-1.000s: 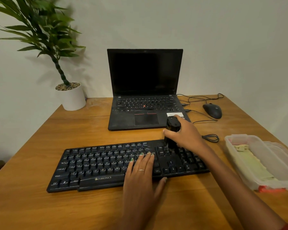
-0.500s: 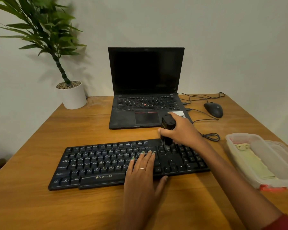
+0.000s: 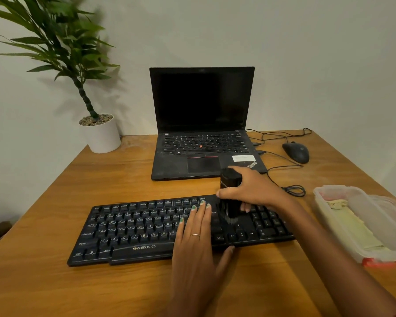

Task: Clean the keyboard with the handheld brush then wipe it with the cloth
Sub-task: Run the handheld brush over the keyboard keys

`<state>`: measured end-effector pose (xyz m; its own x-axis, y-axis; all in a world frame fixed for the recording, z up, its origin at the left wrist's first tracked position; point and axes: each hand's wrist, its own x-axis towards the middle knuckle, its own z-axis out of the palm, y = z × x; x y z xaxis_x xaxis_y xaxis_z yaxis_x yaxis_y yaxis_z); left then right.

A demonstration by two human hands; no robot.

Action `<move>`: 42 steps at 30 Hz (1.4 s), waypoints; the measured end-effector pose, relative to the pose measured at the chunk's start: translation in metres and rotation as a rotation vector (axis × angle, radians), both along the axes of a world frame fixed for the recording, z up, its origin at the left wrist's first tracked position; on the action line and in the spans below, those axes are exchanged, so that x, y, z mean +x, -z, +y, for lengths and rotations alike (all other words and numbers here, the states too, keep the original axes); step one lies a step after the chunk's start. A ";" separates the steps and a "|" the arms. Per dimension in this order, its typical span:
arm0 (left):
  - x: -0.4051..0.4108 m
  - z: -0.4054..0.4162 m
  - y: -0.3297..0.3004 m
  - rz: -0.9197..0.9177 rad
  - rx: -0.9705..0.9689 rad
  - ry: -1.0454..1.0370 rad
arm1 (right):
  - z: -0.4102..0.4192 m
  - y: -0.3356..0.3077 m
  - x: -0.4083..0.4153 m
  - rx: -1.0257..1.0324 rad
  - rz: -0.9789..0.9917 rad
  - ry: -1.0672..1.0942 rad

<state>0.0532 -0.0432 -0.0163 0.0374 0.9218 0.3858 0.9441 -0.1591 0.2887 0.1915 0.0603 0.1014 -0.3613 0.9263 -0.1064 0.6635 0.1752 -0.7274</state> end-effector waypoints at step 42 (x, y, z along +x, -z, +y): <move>0.002 -0.002 -0.002 0.000 -0.026 0.007 | 0.006 -0.002 0.025 0.266 -0.277 0.373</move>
